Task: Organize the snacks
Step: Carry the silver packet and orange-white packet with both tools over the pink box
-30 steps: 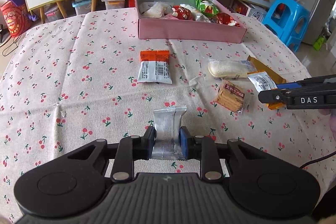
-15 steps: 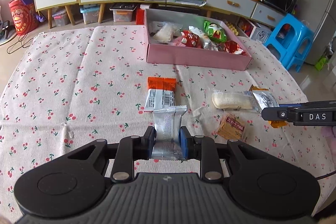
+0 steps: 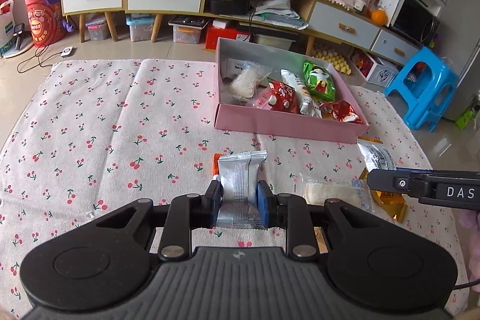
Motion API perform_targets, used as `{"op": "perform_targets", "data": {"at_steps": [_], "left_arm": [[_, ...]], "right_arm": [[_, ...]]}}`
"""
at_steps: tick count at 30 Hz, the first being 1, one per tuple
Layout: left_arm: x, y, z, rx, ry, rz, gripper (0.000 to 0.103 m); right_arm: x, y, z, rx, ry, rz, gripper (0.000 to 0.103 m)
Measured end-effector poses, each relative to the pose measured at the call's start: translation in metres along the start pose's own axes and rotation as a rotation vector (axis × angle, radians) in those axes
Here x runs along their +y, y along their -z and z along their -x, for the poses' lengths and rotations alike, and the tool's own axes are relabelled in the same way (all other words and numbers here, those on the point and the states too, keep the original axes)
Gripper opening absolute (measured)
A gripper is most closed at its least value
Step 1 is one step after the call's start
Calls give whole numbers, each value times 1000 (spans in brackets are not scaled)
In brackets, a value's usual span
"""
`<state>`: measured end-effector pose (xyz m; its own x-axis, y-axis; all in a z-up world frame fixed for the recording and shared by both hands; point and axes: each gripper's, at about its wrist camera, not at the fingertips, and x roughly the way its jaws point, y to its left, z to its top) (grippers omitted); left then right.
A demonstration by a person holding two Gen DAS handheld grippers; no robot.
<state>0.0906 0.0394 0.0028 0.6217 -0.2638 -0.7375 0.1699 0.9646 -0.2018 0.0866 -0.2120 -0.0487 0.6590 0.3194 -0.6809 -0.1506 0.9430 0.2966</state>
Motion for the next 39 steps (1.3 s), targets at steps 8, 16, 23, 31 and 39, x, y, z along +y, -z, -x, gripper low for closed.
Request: {"op": "perform_targets", "data": {"at_steps": [8,16,23,31,39], "left_arm": [[-5,-20,-14,-15,17,72,23],[-11,-45,-35,-37,46,125,23],[-10,-72,-60,-19,40,114,23],[-26,-95,-94,-37,75,54,23],[-30,-111,-122,-51,100,32,24]], "right_arm": [[-9,-20,-5,-35,-1,-79,40],[-27,-39,-15,-73,-17,-178,40],[-46,-61,-32,-81,13,-234,40],[-69,-93,-66,-96,-18,-303,40],[-82,-126,-105,-99,-37,-322,40]]}}
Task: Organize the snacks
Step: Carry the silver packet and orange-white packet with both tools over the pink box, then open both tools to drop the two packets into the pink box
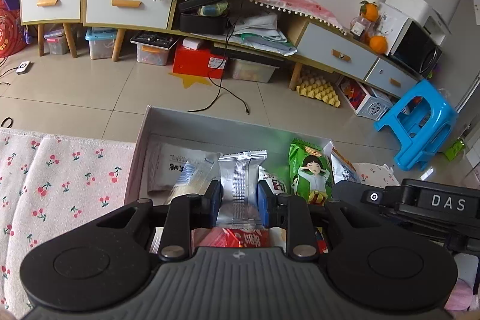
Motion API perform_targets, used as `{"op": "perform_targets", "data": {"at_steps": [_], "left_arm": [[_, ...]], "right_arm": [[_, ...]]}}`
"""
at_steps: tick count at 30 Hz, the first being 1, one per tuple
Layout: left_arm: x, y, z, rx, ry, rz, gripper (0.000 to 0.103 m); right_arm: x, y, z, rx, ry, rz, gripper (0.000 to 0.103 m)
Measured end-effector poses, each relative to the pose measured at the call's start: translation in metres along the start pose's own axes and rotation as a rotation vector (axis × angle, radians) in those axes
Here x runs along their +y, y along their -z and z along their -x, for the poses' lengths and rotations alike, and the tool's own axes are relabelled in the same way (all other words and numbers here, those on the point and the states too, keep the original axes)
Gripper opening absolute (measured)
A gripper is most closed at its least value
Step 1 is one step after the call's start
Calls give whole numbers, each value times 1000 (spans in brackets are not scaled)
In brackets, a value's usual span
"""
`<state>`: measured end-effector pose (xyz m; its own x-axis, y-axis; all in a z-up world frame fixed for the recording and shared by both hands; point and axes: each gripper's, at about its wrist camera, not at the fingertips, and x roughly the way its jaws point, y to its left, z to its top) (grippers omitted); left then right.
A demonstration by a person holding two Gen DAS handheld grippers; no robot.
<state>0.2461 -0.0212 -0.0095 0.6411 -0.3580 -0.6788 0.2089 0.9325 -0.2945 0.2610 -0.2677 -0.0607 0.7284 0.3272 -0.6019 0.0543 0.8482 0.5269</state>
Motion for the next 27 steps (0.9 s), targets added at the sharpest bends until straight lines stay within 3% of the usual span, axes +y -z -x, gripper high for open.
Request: {"op": "perform_targets", "data": {"at_steps": [12,14,16,18,27], "left_arm": [[1,-4,-20,11,48,-27,26],[3,-4,-20,3,50,-15,36],[4,-4,-19,-2,46,5,51],[5,-4,-18,-1,46,9,51],[1,-2,-2,-4,45,21,57]], "right_arm": [[-5,-18,-32,-11,-31,-33,43],[-4,-18,-31,-9,-33,-27,44],[-4,-19,-30,-5,-30,-25,52],[-4,-19,-28,-7,-22,-28,61],[-5,-13,-9,-8,5,-21,64]]}}
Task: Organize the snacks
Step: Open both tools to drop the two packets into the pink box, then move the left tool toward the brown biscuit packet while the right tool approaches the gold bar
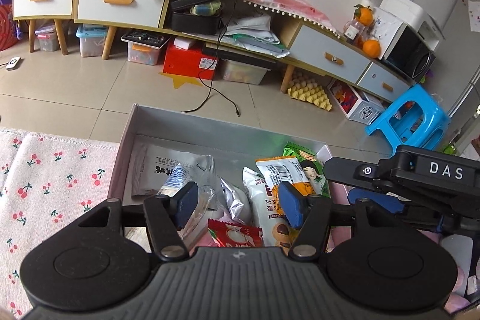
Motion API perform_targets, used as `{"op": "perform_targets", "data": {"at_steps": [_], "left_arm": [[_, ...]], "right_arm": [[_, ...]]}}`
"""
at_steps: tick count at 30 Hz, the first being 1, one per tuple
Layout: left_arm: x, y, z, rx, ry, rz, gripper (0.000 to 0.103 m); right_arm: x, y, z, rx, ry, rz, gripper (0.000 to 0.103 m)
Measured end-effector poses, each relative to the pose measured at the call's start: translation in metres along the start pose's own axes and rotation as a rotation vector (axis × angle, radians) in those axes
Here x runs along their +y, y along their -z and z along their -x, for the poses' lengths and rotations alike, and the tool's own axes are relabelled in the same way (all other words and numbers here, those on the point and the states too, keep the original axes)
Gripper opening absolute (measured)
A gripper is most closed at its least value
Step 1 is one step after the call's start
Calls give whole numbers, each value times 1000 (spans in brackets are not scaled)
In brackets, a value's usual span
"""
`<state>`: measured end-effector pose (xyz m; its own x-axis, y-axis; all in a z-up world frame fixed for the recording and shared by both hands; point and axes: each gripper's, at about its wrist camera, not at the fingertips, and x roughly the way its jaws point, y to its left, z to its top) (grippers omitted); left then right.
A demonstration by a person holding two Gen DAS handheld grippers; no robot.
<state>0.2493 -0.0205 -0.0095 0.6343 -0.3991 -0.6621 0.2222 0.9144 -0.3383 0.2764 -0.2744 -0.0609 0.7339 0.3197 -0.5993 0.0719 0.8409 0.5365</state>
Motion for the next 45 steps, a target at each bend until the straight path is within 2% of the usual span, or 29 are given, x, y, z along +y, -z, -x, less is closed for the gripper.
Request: {"op": "perform_targets", "data": {"at_steps": [11,14,22,27,30,37,38,45], "left_arm": [[-11,19,44,22,-37,-43,65],[-12,28,57,24,-44,-56,69],[-14,48,81,34,-62,-64,78],[-10,62,94,42,-71,-66,85],[-4,72,99,60,-74,-53,87],[11,87,109,80,-83,-20,94],[12,89,110,80,-86,-24,95],[13,108,116,83,-103,-92,99]], "right_arm": [[13,31,49,19,46,109,68],[18,41,63,19,46,142,71],[24,71,90,53,26,164,72],[25,90,101,79,19,171,72],[25,100,105,91,21,175,77],[26,118,113,102,28,192,79],[26,121,114,103,32,199,82],[24,148,111,123,33,273,82]]}}
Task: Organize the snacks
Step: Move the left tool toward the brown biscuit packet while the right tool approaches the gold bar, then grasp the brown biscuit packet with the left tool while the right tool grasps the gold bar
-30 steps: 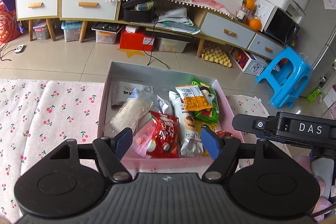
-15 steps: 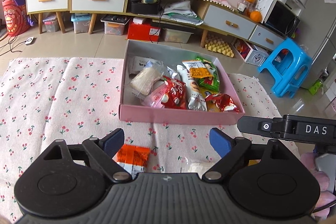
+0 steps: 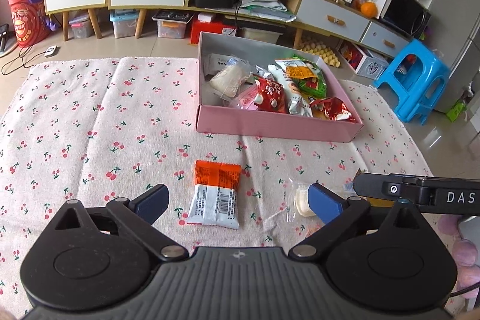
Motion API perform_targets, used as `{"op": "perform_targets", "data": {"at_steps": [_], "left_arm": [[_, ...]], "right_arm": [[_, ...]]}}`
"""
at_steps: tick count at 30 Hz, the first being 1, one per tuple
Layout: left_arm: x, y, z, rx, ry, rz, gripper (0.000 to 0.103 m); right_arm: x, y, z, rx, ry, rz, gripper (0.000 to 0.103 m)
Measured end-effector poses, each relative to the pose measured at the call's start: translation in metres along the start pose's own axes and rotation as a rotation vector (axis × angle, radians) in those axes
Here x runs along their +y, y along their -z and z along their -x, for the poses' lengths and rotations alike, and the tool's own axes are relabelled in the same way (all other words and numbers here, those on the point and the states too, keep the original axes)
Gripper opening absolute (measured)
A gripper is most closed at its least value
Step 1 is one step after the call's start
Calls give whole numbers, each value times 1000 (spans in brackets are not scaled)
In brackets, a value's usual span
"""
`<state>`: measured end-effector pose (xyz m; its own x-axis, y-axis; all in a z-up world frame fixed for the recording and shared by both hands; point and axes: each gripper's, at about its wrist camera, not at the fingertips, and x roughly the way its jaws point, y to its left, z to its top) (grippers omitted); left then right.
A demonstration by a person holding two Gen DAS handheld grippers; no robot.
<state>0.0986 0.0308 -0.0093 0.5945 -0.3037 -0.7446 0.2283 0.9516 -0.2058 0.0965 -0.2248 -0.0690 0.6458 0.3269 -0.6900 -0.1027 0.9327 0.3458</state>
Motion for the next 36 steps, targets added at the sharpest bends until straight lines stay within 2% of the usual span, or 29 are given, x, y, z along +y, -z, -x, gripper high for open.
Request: {"op": "perform_targets", "data": {"at_steps": [4,6,13,22,28,33,36], "left_arm": [[2,13,4,10,-13,-44,100],[2,19,6,7,-25,-71,101],[-1,33,9,1,-40,-121,102],[-33,52,-4,16,28,-212,102],[-61,67,-13,14,52,-321,102],[-81,75,-19,-19,64,-430,99],[-88,77,-25,-22,71,-459,96]], "right_arm": [[-4,8,3,5,1,15,84],[-10,11,6,-4,27,31,87],[-39,18,8,0,112,48,88],[-70,20,10,32,192,-8,88],[-73,29,-4,65,253,131,88],[-73,38,-17,84,224,246,88],[-75,42,-23,69,218,279,91]]}}
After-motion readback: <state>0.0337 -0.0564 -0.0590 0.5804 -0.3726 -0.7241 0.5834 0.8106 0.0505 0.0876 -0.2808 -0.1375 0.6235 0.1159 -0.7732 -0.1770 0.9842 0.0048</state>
